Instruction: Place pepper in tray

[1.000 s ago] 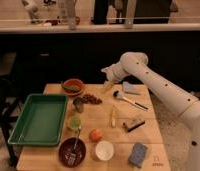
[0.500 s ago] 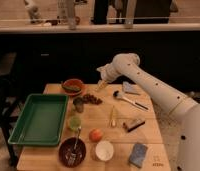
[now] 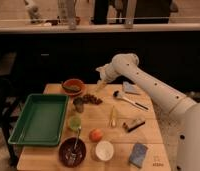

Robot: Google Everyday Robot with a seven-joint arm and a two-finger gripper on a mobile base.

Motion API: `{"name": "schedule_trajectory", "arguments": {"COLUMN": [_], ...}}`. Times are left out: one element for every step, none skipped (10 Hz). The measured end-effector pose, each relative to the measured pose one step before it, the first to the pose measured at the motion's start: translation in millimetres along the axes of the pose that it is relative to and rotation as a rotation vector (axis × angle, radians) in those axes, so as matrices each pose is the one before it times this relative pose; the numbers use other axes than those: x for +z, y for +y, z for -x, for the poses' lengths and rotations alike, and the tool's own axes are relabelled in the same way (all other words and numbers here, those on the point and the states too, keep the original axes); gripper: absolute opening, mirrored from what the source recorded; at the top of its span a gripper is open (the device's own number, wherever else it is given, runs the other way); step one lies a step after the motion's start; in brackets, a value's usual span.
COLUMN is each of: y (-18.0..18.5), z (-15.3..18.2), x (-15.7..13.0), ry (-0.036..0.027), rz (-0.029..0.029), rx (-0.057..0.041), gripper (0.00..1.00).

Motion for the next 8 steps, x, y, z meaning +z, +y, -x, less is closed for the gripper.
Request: {"name": "schedule_trajectory", "arguments": {"y": [0.51,-0.23,0.67,-1.55,-3.76,-2.48,-4.74,-2.45], "z": [-1.57,-0.8,-0.86,-1.74,8.61,7.26,10.65,6.9], "x": [-0.6,-0.07,2.32,3.88,11.83,9.11,13.48,10.29], "ry": [0.00113,-0.0002,-0.00066,-0.00795,-0.0137,-0.0084,-0.01389,-0.01263], "rz": [-0.00178,-0.01261,-0.01685,-0.01316,0.0013,0.00276,0.00313,0.00537], "rx": [0.00216,0.01079,0.01409,0.0146,0.00064,-0.00367,-0.0051,-0.00452], "gripper": [0.8,0.8,0.8,0.8,0.8,0.8,0.8,0.8]}}
